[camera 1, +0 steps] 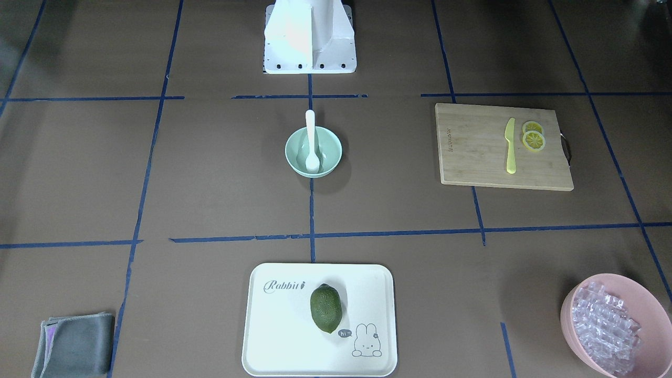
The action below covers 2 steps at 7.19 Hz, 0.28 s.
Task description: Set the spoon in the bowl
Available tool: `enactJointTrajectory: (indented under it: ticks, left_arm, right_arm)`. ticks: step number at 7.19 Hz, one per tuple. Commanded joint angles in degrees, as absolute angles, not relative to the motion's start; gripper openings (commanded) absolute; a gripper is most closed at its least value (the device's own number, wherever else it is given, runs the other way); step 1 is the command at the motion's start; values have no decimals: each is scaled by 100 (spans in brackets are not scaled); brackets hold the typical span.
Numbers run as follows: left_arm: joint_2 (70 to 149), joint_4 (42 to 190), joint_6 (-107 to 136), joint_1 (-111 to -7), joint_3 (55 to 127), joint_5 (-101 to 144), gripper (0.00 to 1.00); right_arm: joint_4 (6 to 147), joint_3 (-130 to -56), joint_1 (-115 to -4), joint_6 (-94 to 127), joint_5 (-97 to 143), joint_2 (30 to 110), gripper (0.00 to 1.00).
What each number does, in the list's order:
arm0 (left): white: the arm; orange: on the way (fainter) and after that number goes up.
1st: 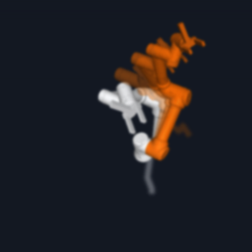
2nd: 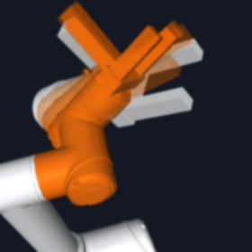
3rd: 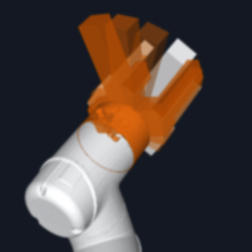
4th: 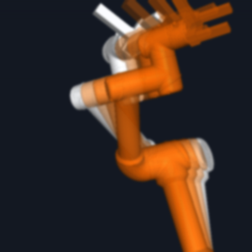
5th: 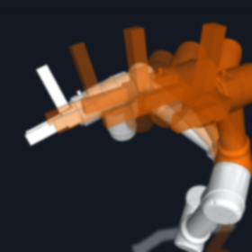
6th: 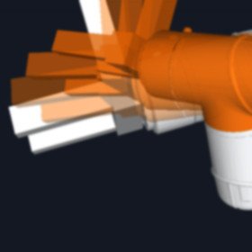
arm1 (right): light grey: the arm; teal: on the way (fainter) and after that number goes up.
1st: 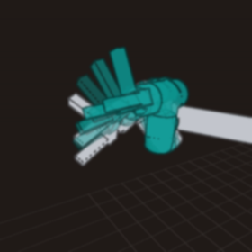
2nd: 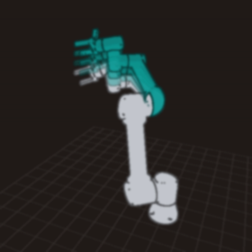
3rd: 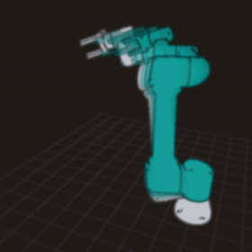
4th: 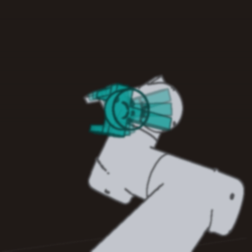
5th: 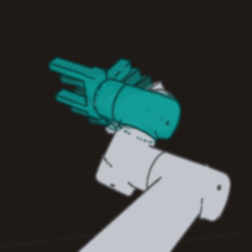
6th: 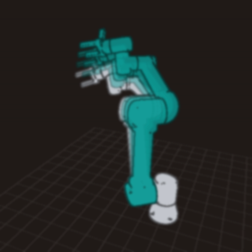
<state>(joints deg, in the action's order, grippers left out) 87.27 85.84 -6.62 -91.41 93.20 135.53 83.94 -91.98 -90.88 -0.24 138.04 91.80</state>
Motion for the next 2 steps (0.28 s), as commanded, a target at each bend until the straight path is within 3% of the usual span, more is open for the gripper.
enactJointTrajectory:
  ticks: [1, 2]
  left_arm:
    - [8728, 8640, -659, -9141, 9316, 13561, 100]
    - [8719, 8648, -659, -9141, 9316, 13562, 100]
  right_arm:
    - [8394, -9202, -9088, -35, 13808, 9176, 100]
    - [8394, -9193, -9088, -35, 13799, 9176, 100]
